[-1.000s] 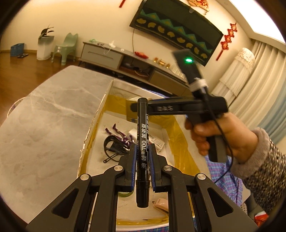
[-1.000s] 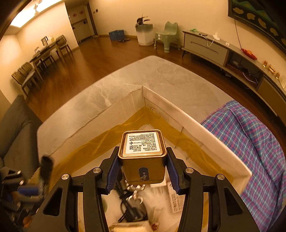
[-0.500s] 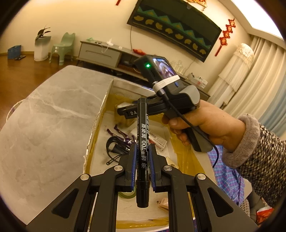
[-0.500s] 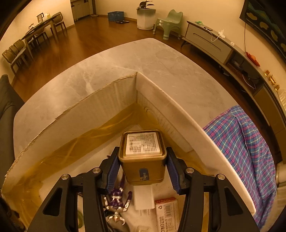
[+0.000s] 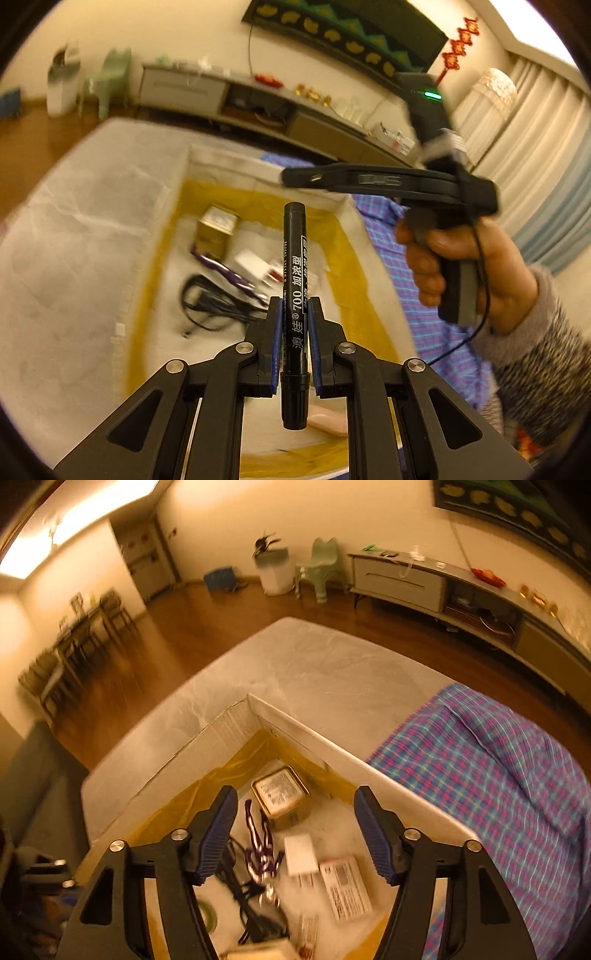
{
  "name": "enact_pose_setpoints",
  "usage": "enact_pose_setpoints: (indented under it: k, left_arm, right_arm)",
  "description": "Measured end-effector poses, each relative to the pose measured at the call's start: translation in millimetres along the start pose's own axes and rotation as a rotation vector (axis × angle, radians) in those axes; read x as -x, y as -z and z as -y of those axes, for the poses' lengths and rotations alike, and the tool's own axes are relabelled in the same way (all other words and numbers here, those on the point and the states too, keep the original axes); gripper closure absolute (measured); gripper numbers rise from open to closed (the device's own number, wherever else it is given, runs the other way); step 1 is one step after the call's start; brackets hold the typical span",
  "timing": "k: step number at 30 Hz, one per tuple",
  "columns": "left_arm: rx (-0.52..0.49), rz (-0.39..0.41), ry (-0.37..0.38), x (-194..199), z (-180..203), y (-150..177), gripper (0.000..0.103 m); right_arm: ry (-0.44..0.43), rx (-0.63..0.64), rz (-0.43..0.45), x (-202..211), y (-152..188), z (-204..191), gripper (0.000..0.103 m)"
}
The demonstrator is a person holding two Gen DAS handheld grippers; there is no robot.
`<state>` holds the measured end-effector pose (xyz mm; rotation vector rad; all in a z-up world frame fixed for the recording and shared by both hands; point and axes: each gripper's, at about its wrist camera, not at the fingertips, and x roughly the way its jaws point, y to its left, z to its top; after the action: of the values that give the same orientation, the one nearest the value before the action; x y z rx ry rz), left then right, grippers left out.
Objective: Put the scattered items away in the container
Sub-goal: 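Open right tool dropping gold tin while left tool releases marker into box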
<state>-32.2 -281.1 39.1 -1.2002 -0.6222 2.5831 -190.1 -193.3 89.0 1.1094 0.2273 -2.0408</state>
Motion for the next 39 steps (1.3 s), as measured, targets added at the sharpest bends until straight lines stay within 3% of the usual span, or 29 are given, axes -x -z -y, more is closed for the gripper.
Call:
enact_pose_setpoints:
  k: [5,9,13,16,18,20,29,39]
  left_arm:
    - [0.087,-0.073,0.05,-22,9,-12,0.09]
    - [0.07,-0.115,0.018,-44,27,-26,0.089]
    - [0.156,-0.174,-0.006,-75,24,-41,0.089]
    - [0.248,-0.21,-0.024,-103,9,-48,0.058]
    - [0.284,-0.216,-0.094,-114,-1,-46,0.058]
    - [0.296,-0.229,-0.089,-117,-5,-41,0.058]
    - [0.19,-0.171,-0.168,-66,13,-25,0.058]
    - [0.023,-0.117,-0.346,-13,30,5,0.054]
  right_arm:
    - [-0.059,-0.108,0.056,29,22,25,0.032]
    - [-0.097,-0.142,0.086,44,38,31,0.031]
    - [-0.134,-0.159,0.106,55,51,33,0.03]
    - [-0.156,-0.181,0.123,63,61,37,0.029]
    - [-0.166,-0.203,0.138,68,68,41,0.027]
    - [-0.173,-0.217,0.147,74,75,46,0.026]
    - [-0.184,-0.258,0.159,91,99,57,0.025]
    - [-0.201,-0.152,0.153,115,111,12,0.025]
